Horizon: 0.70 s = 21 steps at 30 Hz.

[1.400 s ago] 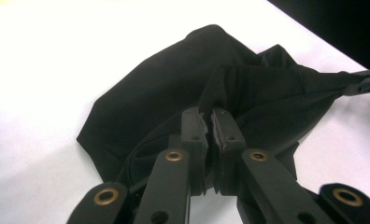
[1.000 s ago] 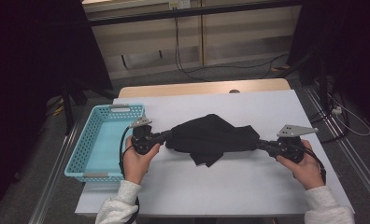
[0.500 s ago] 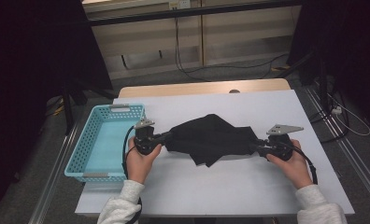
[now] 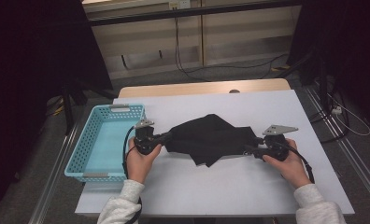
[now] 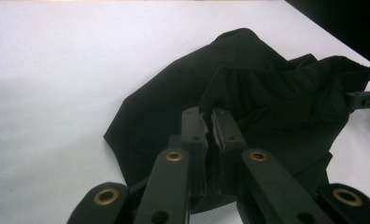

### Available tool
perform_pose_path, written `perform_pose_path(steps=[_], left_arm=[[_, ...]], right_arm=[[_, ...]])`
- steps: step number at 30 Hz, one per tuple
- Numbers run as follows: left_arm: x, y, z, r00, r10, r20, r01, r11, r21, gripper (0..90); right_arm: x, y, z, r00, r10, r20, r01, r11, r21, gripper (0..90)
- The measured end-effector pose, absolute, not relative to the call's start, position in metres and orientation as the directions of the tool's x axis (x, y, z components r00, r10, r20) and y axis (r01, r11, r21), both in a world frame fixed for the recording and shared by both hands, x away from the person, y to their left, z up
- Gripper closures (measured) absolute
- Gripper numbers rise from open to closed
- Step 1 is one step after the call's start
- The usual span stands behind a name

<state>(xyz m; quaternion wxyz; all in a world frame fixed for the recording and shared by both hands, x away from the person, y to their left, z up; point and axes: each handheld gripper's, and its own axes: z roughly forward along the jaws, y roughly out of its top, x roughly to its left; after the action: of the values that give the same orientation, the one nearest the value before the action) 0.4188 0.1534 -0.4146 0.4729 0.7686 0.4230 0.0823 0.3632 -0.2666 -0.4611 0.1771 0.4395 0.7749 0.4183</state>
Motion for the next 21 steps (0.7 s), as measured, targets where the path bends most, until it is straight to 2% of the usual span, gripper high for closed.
perform_pose_path(steps=[3,6,7,8,10,14,18,19,21], left_arm=[[0.420,0.156,-0.414,0.624,0.727,-0.286,0.577,-0.183,0.796,85.2],[0.419,0.155,-0.414,0.626,0.729,-0.277,0.574,-0.190,0.797,85.3],[0.419,0.155,-0.413,0.624,0.729,-0.283,0.574,-0.182,0.798,85.3],[0.419,0.156,-0.411,0.623,0.729,-0.283,0.572,-0.179,0.801,85.3],[0.419,0.158,-0.409,0.621,0.726,-0.296,0.570,-0.159,0.806,85.3],[0.419,0.156,-0.407,0.629,0.716,-0.304,0.563,-0.150,0.813,85.2],[0.420,0.149,-0.417,0.639,0.705,-0.308,0.570,-0.164,0.805,82.0],[0.421,0.149,-0.420,0.635,0.705,-0.316,0.576,-0.159,0.802,78.7],[0.422,0.148,-0.422,0.629,0.711,-0.315,0.575,-0.152,0.804,62.0]], right_arm=[[0.366,-0.268,-0.463,-0.546,0.829,0.119,0.534,0.235,0.812,54.3],[0.367,-0.270,-0.461,-0.541,0.829,0.140,0.531,0.208,0.821,78.2],[0.367,-0.270,-0.461,-0.541,0.829,0.140,0.531,0.208,0.821,78.2],[0.366,-0.276,-0.455,-0.526,0.828,0.194,0.532,0.142,0.835,85.1],[0.364,-0.284,-0.445,-0.507,0.827,0.244,0.516,0.064,0.854,85.6],[0.358,-0.289,-0.429,-0.510,0.827,0.236,0.468,0.037,0.883,85.7],[0.359,-0.294,-0.433,-0.477,0.840,0.258,0.526,0.038,0.850,85.4],[0.361,-0.294,-0.437,-0.459,0.849,0.263,0.550,0.040,0.834,85.1],[0.362,-0.295,-0.441,-0.442,0.857,0.263,0.572,0.043,0.819,85.0]])
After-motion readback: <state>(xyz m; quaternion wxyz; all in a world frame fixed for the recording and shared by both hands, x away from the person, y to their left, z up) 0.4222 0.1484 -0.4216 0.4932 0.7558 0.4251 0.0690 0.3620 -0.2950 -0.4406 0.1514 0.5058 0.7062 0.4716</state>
